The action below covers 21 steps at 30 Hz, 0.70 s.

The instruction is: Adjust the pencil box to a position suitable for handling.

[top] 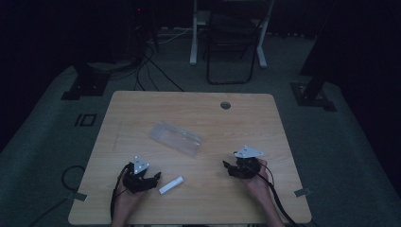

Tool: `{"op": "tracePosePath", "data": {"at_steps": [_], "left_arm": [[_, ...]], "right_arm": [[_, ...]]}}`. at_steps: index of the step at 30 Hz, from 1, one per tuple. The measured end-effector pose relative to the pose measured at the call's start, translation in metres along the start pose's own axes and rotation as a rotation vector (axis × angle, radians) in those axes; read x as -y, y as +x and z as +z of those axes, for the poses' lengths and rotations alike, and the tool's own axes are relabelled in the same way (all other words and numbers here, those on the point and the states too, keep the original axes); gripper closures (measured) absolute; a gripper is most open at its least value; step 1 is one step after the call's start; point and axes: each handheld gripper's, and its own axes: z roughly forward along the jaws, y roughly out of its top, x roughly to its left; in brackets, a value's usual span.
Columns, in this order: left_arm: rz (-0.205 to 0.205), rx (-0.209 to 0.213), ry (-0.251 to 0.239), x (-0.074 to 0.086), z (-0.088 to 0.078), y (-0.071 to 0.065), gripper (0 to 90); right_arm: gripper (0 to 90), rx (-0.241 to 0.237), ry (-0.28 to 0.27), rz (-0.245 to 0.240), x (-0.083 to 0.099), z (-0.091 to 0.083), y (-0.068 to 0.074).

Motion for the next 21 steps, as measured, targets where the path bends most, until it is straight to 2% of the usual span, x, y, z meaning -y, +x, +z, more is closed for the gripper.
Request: {"op": "tracePosePath", "data": {"at_steps": [9, 21], "left_arm": [[-0.002, 0.0, -0.001, 0.0, 0.0, 0.0, 29.9], [0.0, 0.0, -0.001, 0.0, 0.0, 0.0, 29.9]], "right_arm": [[40.1, -0.037, -0.01, -0.002, -0.019, 0.01, 0.01], [40.1, -0.056, -0.027, 0.01, -0.037, 0.022, 0.018]]}}
